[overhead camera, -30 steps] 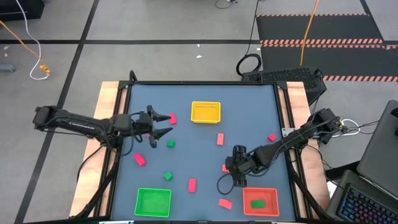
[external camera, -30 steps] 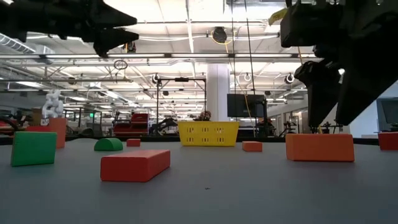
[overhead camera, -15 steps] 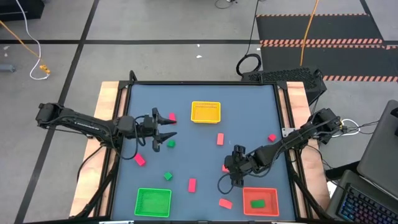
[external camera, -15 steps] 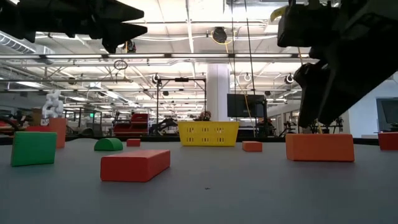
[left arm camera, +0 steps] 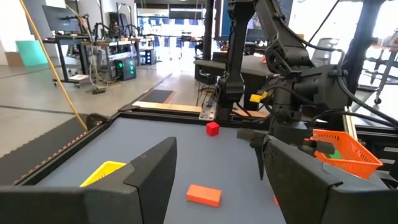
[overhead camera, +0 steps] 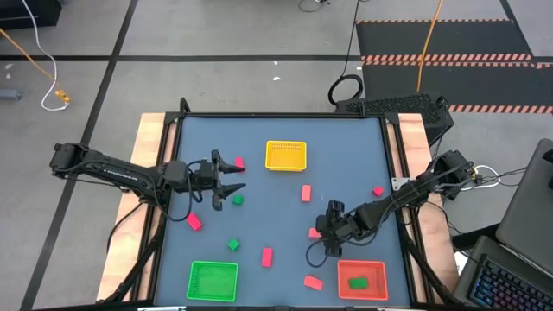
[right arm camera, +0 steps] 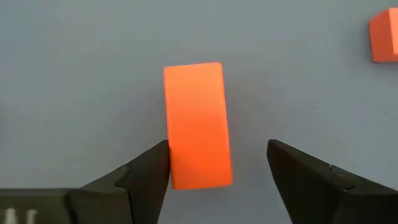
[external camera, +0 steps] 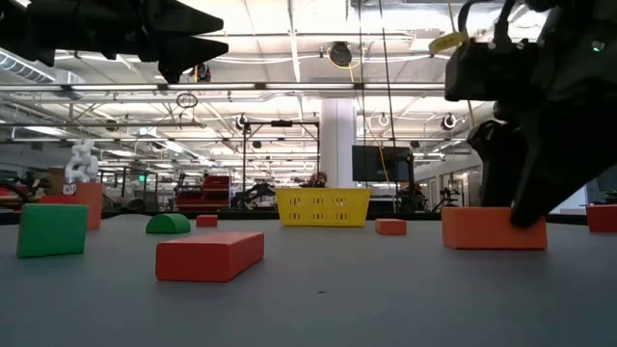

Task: Sort & place blocks by color
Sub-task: Put the orange block into the green bin

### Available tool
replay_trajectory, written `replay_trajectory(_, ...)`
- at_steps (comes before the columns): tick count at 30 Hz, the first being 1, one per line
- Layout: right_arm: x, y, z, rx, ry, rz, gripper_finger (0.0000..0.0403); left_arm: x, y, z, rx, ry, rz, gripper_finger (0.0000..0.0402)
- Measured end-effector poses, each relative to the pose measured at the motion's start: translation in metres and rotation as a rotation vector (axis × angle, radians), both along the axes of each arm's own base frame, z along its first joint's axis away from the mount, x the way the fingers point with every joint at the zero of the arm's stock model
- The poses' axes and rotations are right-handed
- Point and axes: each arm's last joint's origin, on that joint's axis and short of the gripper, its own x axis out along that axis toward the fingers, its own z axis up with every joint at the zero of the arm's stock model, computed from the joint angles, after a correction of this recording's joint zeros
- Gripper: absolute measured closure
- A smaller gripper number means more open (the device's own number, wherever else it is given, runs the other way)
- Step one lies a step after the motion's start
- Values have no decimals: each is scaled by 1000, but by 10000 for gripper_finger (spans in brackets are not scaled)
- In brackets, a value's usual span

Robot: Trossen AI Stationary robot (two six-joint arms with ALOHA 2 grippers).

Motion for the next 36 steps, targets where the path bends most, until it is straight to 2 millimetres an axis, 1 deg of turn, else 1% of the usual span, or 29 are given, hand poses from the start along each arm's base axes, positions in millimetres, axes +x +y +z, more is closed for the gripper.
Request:
replay_trajectory(4,-1,0,-3,0,-22,22,199,0,0,0,2,0,1,165)
replay_trajectory(9,0,0,-5,-14,-47,75,279,0,0,0,3,0,2,165)
replay_trajectory(19,1,1,-5,-31,-58,125,281,0,0,0,4,0,3,165)
replay_trajectory(24,6,3,2,-34,-89,154,281,0,0,0,5,0,3,165)
replay_trajectory(27,15,6,10,-31,-163,191,281,0,0,0,5,0,3,165)
replay_trajectory(33,40,7,33,-2,-409,262,281,0,0,1,12,-6,4,165)
replay_trajectory(36,50,5,45,11,-485,289,281,0,2,2,30,-20,44,165)
